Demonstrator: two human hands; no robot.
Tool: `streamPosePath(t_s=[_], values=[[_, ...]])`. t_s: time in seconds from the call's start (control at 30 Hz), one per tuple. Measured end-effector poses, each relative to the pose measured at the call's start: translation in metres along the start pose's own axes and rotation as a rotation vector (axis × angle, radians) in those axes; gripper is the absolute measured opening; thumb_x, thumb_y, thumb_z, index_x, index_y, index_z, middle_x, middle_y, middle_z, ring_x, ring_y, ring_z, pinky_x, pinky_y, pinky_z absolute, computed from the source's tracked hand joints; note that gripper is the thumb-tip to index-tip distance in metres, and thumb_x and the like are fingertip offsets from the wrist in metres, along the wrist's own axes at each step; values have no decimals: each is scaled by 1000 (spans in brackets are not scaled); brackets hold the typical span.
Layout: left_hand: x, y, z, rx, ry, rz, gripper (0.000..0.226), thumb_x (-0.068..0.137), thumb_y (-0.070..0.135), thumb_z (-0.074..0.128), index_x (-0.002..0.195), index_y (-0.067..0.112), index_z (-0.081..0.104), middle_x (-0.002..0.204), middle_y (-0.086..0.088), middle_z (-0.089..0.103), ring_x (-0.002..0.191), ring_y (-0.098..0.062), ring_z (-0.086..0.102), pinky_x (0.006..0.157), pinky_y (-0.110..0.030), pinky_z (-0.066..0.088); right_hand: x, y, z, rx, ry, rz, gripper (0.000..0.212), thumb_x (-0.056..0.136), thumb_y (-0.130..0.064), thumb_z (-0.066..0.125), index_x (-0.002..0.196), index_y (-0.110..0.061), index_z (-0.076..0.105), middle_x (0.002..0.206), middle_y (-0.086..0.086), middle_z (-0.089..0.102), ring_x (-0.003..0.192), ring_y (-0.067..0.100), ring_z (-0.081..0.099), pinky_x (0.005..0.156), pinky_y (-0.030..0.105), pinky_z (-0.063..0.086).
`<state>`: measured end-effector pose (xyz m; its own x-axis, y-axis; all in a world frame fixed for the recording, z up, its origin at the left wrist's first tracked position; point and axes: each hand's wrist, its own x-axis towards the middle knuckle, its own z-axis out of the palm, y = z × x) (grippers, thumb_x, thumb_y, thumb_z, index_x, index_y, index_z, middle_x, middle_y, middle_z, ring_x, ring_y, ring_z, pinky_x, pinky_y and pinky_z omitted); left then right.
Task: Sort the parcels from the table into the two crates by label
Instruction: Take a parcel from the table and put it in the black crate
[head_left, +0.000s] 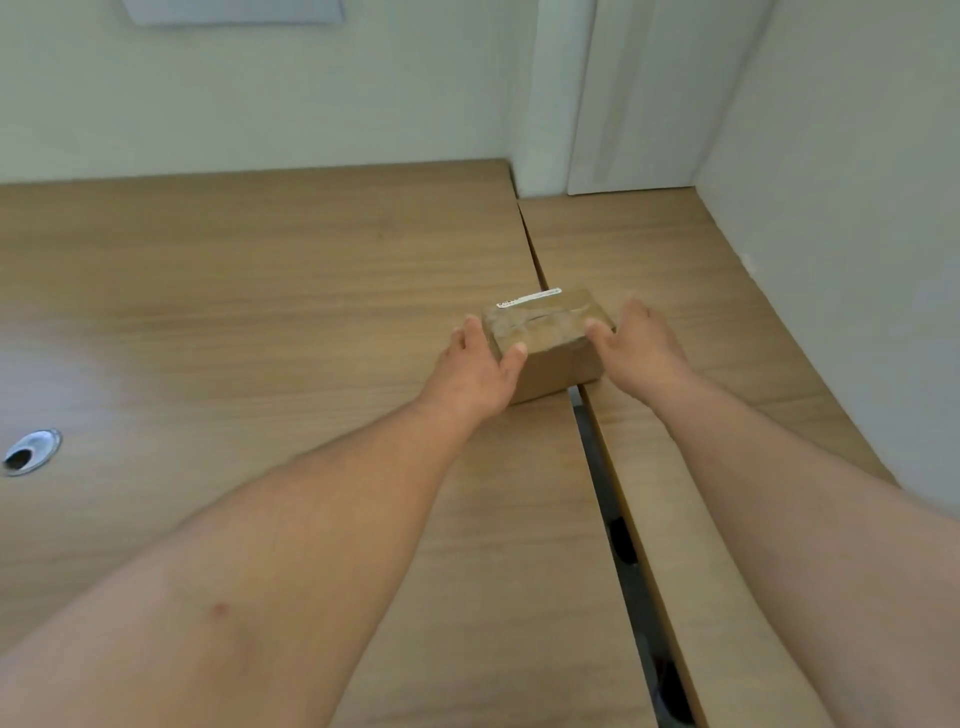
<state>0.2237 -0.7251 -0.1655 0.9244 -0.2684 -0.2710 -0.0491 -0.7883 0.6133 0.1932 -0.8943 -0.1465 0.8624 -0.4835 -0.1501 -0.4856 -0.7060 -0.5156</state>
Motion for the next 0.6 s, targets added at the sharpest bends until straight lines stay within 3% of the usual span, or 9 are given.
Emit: streamPosePath(t_s=[0.13, 0.43, 0.6], values=[[5, 4, 3, -162, -43, -108, 62, 102, 44, 36, 153, 12, 19, 148, -14, 42, 134, -32, 42, 105, -31, 33, 6, -5, 14, 46, -103, -1, 43, 100, -35, 43, 132, -6, 45, 128, 16, 55, 116, 34, 53, 86, 35, 40], [-66, -30, -32, -355, 38, -157, 41, 101, 35, 42, 139, 18, 44, 136, -6, 53, 124, -25, 49, 91, -25, 35, -65, -32, 28, 116, -198, -49, 46, 95, -39, 51, 129, -8, 49, 127, 12, 59, 115, 32, 55, 94, 39, 46], [-143, -69, -50, -353, 77, -252, 40, 100, 31, 43, 138, 18, 45, 129, -5, 56, 117, -24, 52, 88, -25, 37, -139, -62, 38, 55, -306, -81, 42, 97, -37, 49, 127, -8, 48, 120, 13, 58, 99, 30, 53, 75, 33, 40]])
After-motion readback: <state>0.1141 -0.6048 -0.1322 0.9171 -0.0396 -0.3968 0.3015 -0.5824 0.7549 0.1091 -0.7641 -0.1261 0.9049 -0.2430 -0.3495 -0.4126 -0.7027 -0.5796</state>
